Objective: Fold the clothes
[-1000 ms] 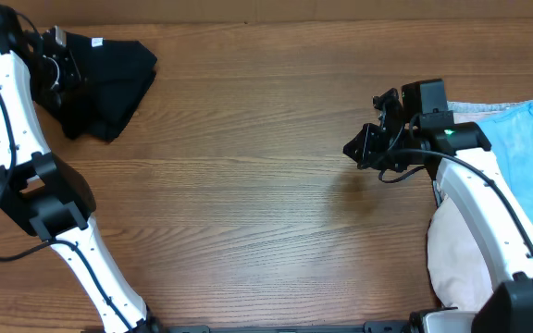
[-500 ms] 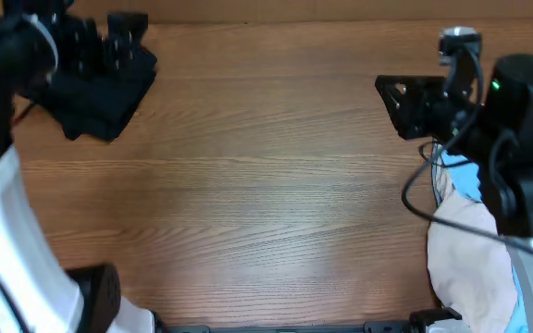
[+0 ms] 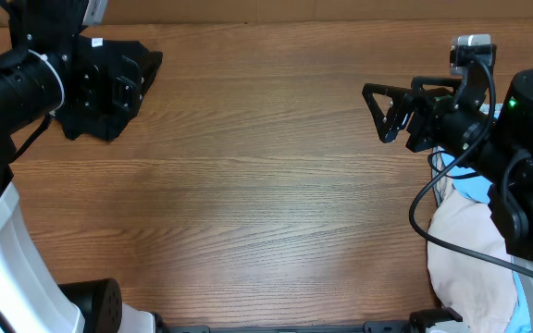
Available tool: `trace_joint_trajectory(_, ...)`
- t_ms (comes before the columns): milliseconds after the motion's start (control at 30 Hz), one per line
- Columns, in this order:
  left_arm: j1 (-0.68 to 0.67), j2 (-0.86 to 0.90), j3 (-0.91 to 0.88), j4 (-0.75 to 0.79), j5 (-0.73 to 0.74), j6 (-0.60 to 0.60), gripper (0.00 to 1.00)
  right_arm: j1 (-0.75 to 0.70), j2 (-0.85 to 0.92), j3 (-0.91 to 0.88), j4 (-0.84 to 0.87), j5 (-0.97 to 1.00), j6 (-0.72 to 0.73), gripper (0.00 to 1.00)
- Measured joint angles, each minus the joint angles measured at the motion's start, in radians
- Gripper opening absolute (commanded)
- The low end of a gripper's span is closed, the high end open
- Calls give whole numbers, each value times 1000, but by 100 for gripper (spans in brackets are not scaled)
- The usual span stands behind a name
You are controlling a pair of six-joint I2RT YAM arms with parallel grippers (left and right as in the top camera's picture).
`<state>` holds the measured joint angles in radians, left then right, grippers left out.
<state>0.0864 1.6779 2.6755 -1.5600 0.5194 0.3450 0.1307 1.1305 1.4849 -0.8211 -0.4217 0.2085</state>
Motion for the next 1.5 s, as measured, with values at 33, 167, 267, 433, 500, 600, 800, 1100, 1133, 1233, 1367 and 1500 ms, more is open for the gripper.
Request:
trace_joint_trajectory(33,0,0,0,-1,0,0,100,0,0,0,4,0,0,100)
trace_joint_trajectory(167,0,2,0,-4,0,3,100,0,1,0,51,3,0,100)
trace_joint_trajectory(267,0,2,0,-4,0,3,100,0,1,0,51,3,0,100)
trace_joint_trajectory(433,0,2,0,-4,0,3,100,0,2,0,0,4,0,100)
trace_joint_trajectory(500,0,2,0,-5,0,3,100,0,2,0,-63,4,0,100)
trace_joint_trajectory(600,0,2,0,-5,0,3,100,0,2,0,-121,6,0,100)
trace_joint_trajectory(800,0,2,0,-5,0,3,100,0,2,0,-108,46,-19,100)
trace_joint_trajectory(1100,0,2,0,-5,0,3,100,0,-40,0,-96,113,-216,100)
trace_joint_trajectory(1133,0,2,0,-5,0,3,100,0,-55,0,-96,132,-238,100)
trace_joint_trajectory(1233,0,2,0,-5,0,3,100,0,-112,0,-111,205,-297,100)
trace_joint_trajectory(1367,0,2,0,-5,0,3,100,0,-203,-8,-158,292,-381,100)
trace_joint_trajectory(1500,0,2,0,-5,0,3,100,-7,-320,-86,-147,336,-464,100)
